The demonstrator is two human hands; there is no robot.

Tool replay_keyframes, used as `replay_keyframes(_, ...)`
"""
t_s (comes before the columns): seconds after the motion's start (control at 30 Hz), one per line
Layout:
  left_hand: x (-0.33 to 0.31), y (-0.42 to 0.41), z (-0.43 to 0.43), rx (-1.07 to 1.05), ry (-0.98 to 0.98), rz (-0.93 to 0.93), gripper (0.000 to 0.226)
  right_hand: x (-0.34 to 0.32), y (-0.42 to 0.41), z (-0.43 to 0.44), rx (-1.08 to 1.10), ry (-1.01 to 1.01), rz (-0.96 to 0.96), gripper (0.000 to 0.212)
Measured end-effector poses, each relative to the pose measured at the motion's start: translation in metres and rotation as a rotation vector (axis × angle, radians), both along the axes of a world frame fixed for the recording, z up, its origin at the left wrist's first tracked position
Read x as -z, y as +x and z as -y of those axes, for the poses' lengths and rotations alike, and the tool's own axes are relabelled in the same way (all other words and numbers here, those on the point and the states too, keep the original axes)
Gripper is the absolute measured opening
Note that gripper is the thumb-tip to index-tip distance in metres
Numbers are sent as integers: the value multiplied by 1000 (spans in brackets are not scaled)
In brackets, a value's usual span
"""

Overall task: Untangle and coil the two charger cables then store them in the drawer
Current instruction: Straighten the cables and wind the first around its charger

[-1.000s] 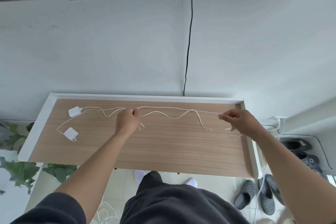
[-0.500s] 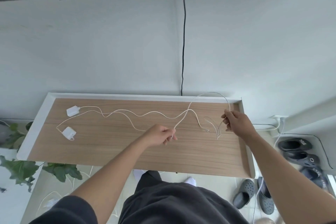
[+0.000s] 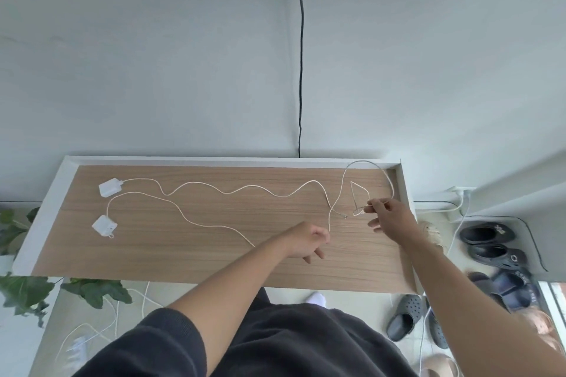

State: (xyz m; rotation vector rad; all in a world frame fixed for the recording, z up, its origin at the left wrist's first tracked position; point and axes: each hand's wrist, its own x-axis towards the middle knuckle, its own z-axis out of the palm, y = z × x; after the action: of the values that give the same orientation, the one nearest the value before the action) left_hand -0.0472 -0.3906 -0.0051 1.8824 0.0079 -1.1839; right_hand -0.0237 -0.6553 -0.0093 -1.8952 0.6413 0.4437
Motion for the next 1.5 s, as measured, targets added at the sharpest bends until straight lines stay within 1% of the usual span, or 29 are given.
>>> replay_keyframes(0.07, 5, -1, -8, -24, -44, -79, 44, 7, -1, -4, -16, 1, -45, 21)
replay_keyframes(0.13, 5, -2, -21, -77, -75, -114, 44, 12, -1, -11, -22, 21, -179, 23)
replay_keyframes(0.2, 6, -4, -42, -151, -51, -97, 40, 16, -3, -20, -49, 15, -329, 31)
replay_keyframes(0.27, 7, -4, -70, -234, -10, -76, 37, 19, -5, -30, -105, 3, -388, 35)
replay_keyframes(0.4, 13, -8, -140, -419, 23, -106, 31, 18, -5, -59, -185, 74, -355, 25)
replay_keyframes(0.6, 16, -18, -259, -673, 93, -75, 31, 18, 11, -137, -277, 99, -318, 23)
replay_keyframes(0.77, 21, -24, -367, -829, 196, -11, 33, 24, 30, -225, -343, 69, -284, 21)
replay_keyframes(0.9, 25, -28, -444, -948, 292, 33, 30, 22, 35, -304, -413, 67, -279, 19)
replay_keyframes(1.0, 31, -32, -498, -1007, 350, 76, 26, 22, 40, -365, -489, 29, -268, 20)
replay_keyframes(1.07, 34, -36, -530, -968, 428, 148, 24, 22, 41, -404, -535, 11, -260, 19)
replay_keyframes(1.13, 40, -40, -558, -846, 546, 225, 27, 23, 41, -442, -596, -9, -251, 19)
replay_keyframes(1.2, 53, -43, -581, -709, 617, 286, 30, 22, 40, -476, -666, -24, -240, 15)
replay_keyframes(1.3, 73, -40, -603, -492, 694, 320, 53, 21, 36, -523, -743, -28, -210, 13)
replay_keyframes(1.37, 75, -36, -608, -381, 676, 334, 64, 20, 31, -549, -762, -28, -183, 14)
replay_keyframes(1.43, 82, -32, -615, -296, 628, 345, 71, 19, 25, -571, -793, -28, -157, 18)
replay_keyframes(1.5, 97, -30, -622, -183, 660, 348, 84, 15, 21, -590, -836, -30, -130, 24)
